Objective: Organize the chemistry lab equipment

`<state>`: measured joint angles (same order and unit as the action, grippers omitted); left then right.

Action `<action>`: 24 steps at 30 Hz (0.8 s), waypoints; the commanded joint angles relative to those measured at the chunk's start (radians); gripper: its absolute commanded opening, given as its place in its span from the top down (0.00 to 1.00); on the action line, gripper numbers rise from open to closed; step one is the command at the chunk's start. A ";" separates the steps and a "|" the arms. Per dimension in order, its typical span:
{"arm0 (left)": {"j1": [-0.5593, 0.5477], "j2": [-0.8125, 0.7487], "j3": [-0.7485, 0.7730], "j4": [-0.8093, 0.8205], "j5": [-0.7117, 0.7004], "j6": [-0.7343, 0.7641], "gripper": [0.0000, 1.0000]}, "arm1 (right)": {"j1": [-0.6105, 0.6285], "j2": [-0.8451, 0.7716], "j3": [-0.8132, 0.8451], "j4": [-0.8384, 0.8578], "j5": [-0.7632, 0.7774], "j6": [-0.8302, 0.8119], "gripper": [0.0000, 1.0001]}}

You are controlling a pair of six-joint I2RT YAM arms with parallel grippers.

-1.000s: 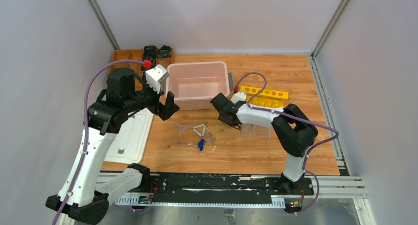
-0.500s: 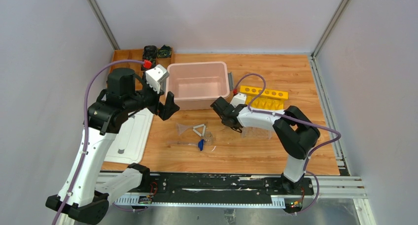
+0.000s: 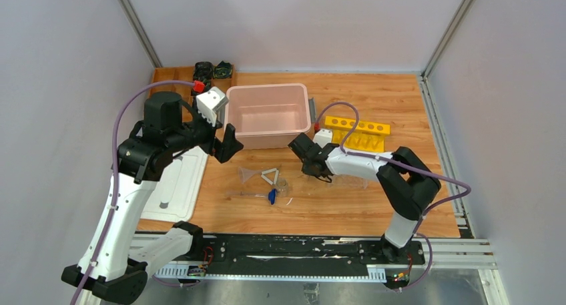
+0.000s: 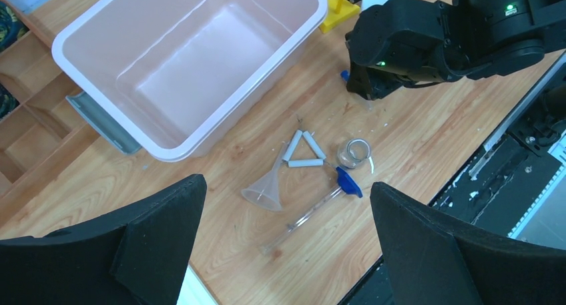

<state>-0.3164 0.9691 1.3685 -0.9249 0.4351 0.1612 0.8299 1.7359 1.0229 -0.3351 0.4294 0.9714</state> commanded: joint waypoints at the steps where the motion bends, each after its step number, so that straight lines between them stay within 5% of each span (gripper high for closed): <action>1: 0.005 -0.018 0.026 0.001 0.016 -0.018 0.00 | 0.004 -0.088 -0.038 -0.059 -0.073 -0.043 1.00; 10: 0.005 -0.058 -0.078 0.124 0.055 -0.154 0.00 | 0.020 -0.422 -0.019 -0.088 -0.091 -0.087 1.00; 14: 0.005 -0.059 -0.103 0.191 0.101 -0.215 0.01 | 0.071 -0.535 -0.004 0.060 -0.105 -0.142 1.00; 24: 0.005 -0.034 -0.146 0.248 0.267 -0.358 0.17 | 0.218 -0.420 0.251 0.324 -0.129 -0.263 1.00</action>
<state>-0.3161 0.9409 1.2560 -0.7280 0.6098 -0.1249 0.9958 1.2701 1.2011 -0.1390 0.3138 0.7742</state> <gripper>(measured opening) 0.856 0.162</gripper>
